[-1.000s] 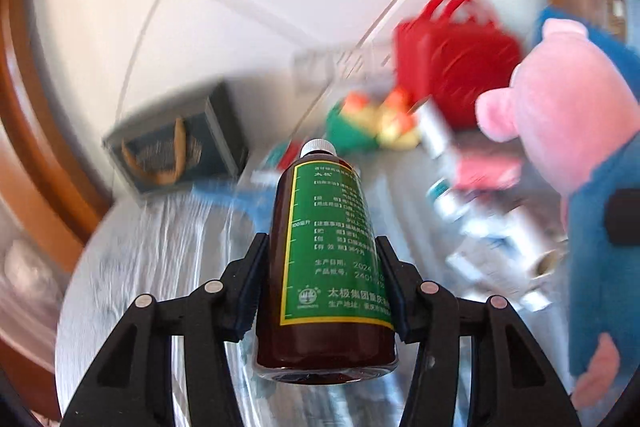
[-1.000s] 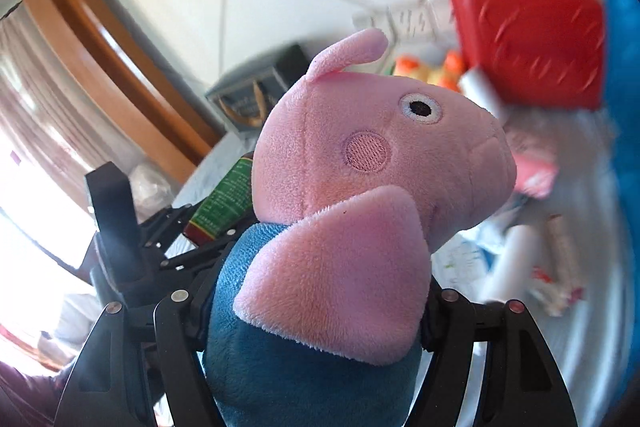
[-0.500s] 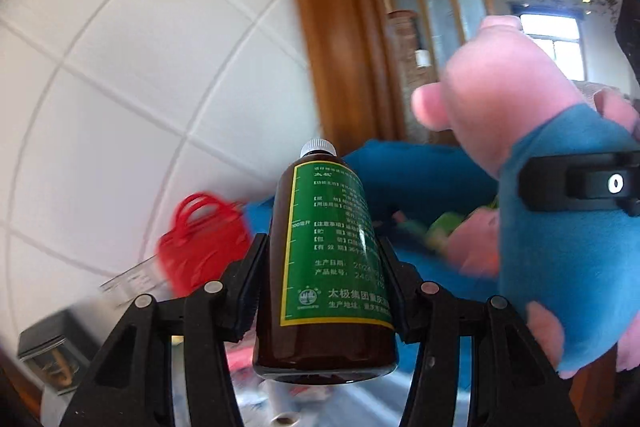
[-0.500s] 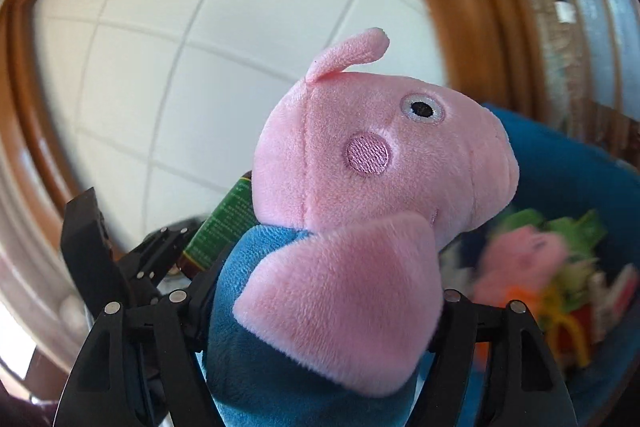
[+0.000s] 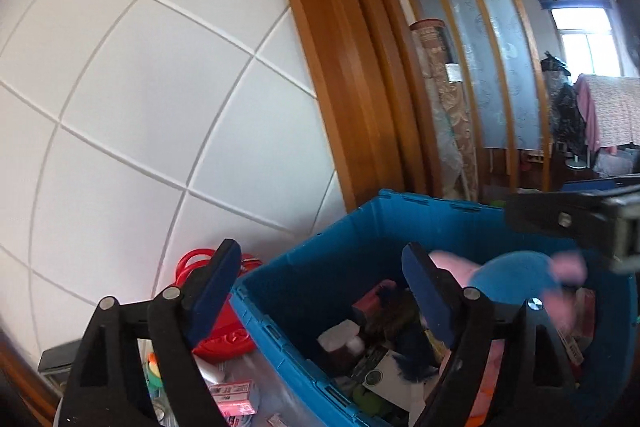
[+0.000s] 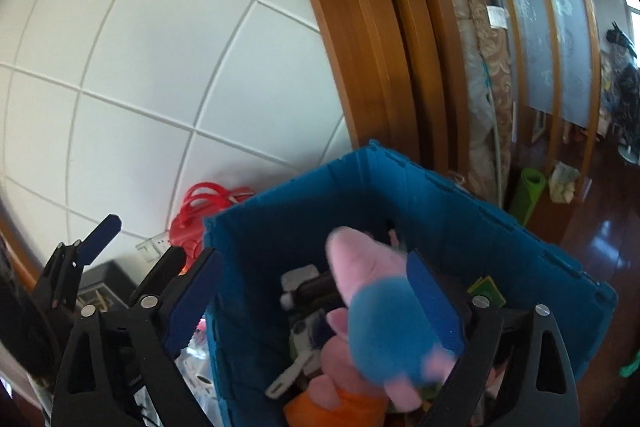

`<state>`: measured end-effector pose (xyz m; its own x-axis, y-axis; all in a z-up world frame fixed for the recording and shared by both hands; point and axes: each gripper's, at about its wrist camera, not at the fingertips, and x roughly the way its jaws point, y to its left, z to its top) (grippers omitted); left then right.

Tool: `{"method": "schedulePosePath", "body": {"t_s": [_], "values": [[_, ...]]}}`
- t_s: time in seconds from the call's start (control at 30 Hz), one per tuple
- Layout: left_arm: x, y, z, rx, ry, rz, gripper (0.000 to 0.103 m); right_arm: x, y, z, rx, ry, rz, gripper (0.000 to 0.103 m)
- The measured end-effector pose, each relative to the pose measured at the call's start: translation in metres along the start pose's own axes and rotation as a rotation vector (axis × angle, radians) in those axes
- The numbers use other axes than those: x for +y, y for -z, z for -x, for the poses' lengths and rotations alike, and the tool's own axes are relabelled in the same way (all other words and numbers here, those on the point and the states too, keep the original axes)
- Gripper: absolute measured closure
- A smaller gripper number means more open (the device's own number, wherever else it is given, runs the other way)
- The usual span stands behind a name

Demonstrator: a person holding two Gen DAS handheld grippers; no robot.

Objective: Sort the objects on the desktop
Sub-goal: 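Open both tools to drop the plush and bottle into the blue bin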

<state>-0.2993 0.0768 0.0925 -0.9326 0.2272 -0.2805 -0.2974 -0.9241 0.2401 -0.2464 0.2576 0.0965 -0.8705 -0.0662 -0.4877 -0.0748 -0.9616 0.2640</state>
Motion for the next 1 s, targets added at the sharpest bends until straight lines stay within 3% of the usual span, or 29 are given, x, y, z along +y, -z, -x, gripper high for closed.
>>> {"method": "schedulePosePath", "body": {"t_s": [0.23,0.67,1.0], "values": [[-0.012,0.024,0.005,0.059,-0.060,-0.032,0.020,0.017,0.042,-0.006,0.046,0.043,0.124,0.001],[-0.005,0.025,0.027,0.040,-0.139,-0.017,0.020,0.023,0.054,0.011,0.013,-0.027,0.087,0.000],[0.028,0.050,0.055,0.027,-0.135,-0.017,0.020,0.049,0.079,0.045,-0.010,-0.019,0.030,0.000]]}}
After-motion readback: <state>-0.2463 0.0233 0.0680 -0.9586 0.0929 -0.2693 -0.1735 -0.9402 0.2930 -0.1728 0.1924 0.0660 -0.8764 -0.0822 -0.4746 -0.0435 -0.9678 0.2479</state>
